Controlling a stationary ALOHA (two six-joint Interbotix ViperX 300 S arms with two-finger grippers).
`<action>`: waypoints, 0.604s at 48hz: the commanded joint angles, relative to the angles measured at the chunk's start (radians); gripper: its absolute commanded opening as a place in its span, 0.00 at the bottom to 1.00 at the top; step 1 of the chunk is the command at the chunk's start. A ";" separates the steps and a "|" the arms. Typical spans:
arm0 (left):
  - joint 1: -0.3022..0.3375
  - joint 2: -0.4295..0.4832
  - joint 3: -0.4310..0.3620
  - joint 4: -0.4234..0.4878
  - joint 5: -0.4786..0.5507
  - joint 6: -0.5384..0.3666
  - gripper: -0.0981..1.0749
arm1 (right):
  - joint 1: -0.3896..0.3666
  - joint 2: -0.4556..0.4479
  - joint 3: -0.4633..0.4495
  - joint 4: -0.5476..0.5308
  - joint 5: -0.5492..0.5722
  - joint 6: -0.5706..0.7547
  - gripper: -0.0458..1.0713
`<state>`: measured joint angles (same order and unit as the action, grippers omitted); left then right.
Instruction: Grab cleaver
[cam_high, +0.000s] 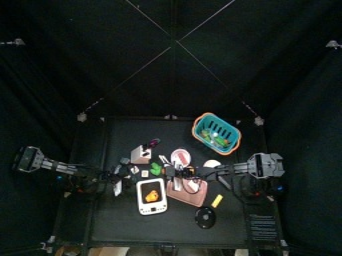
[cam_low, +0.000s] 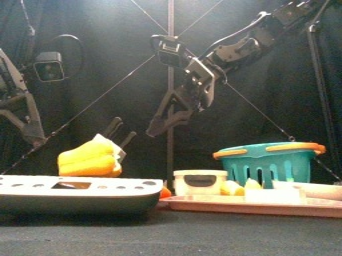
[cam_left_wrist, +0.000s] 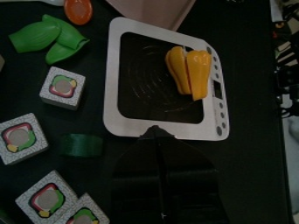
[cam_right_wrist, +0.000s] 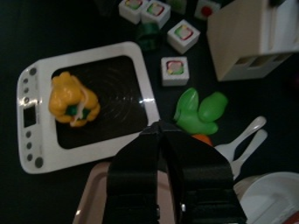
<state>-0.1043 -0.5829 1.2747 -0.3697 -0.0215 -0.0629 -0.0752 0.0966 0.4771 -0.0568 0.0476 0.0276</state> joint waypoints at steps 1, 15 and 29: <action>-0.003 0.000 -0.014 -0.006 -0.017 0.002 0.10 | -0.021 -0.034 -0.041 -0.009 -0.015 0.002 0.07; -0.005 0.000 -0.012 -0.008 -0.025 0.003 0.10 | -0.028 -0.032 -0.044 -0.002 -0.025 0.003 0.07; 0.002 0.000 -0.012 -0.006 -0.025 0.005 0.10 | -0.026 -0.032 -0.035 0.000 -0.025 0.002 0.07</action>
<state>-0.1074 -0.5829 1.2747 -0.3758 -0.0383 -0.0598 -0.0966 0.0966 0.4571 -0.0583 0.0337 0.0291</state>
